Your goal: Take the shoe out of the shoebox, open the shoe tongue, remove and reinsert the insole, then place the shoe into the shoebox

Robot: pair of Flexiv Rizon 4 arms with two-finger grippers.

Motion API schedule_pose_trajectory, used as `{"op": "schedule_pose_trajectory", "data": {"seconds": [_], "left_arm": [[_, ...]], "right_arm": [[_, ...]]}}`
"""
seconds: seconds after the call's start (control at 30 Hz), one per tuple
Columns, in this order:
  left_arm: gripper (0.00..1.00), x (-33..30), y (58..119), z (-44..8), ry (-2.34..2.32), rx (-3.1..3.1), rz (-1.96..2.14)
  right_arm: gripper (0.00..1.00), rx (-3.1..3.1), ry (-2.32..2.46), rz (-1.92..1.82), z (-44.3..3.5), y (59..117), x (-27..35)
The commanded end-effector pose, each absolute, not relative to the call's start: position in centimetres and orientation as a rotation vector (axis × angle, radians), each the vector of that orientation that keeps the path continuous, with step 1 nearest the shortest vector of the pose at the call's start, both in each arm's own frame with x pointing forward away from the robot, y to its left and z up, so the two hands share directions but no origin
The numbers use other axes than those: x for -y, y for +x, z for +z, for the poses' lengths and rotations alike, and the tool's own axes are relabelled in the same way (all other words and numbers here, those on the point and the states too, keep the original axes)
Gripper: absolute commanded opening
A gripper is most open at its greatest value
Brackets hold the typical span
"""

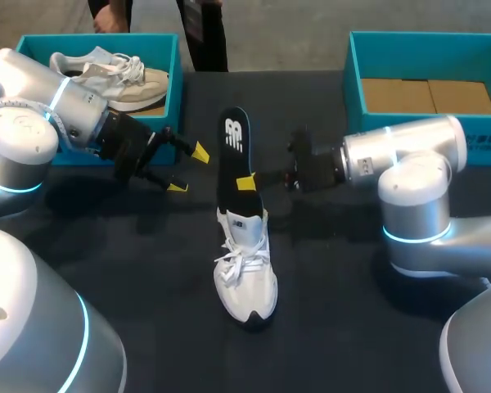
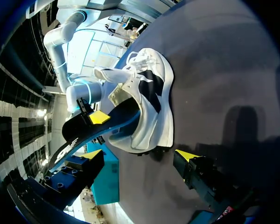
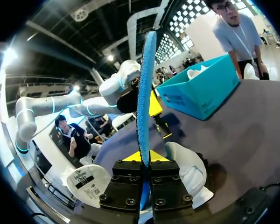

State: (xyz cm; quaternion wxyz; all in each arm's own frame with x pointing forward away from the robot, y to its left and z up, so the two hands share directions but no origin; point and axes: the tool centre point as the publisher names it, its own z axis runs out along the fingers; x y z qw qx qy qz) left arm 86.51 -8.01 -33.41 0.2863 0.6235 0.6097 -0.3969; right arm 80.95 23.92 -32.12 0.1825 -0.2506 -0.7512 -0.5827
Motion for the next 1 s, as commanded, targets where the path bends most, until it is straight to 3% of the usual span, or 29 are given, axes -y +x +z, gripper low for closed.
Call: {"op": "schedule_pose_trajectory", "data": {"seconds": [0.03,1.0], "left_arm": [[1.00,8.0,86.4,-33.4,1.666,-1.629,-1.056],[1.00,8.0,86.4,-33.4,1.666,-1.629,-1.056]], "right_arm": [[0.00,2.127,-0.707,-1.612,-32.5,80.9,-24.1],[0.00,2.084,-0.703,-1.498,-35.8,78.0,-23.8]]}}
